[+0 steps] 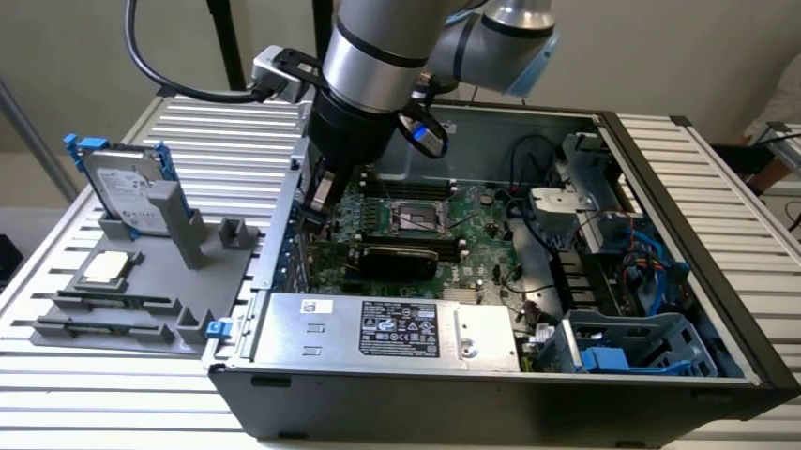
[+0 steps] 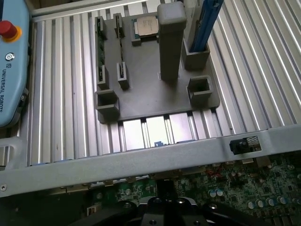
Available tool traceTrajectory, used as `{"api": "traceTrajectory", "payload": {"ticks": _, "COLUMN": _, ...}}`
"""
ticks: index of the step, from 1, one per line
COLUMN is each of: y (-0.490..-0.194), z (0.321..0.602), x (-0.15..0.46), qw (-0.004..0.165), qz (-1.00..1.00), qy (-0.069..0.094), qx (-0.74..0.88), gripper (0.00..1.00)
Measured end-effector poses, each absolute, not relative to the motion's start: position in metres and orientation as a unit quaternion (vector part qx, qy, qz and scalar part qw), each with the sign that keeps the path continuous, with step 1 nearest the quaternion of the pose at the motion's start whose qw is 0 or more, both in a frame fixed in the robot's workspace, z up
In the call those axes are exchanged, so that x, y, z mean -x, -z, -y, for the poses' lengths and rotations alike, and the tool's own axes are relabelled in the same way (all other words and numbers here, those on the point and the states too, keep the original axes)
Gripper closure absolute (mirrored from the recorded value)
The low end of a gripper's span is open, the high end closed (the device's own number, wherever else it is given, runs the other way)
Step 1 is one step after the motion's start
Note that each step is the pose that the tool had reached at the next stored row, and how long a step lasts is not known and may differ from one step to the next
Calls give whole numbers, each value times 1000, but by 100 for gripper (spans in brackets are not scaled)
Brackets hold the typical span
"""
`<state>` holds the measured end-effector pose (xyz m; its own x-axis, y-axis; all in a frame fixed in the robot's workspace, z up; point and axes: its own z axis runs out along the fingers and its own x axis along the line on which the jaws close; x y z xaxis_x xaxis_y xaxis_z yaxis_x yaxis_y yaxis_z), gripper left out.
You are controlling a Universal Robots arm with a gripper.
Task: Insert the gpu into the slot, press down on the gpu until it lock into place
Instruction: 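Press down on the gpu until it lock into place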
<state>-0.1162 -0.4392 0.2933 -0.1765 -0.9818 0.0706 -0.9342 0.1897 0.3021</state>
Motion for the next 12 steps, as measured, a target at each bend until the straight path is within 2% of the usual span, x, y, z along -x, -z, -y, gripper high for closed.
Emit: {"api": "traceTrajectory", "payload": {"ticks": 12, "y": -294, "z": 434, "x": 116, "qw": 125, "qz": 761, "qy": 95, "qx": -629, "gripper": 89}}
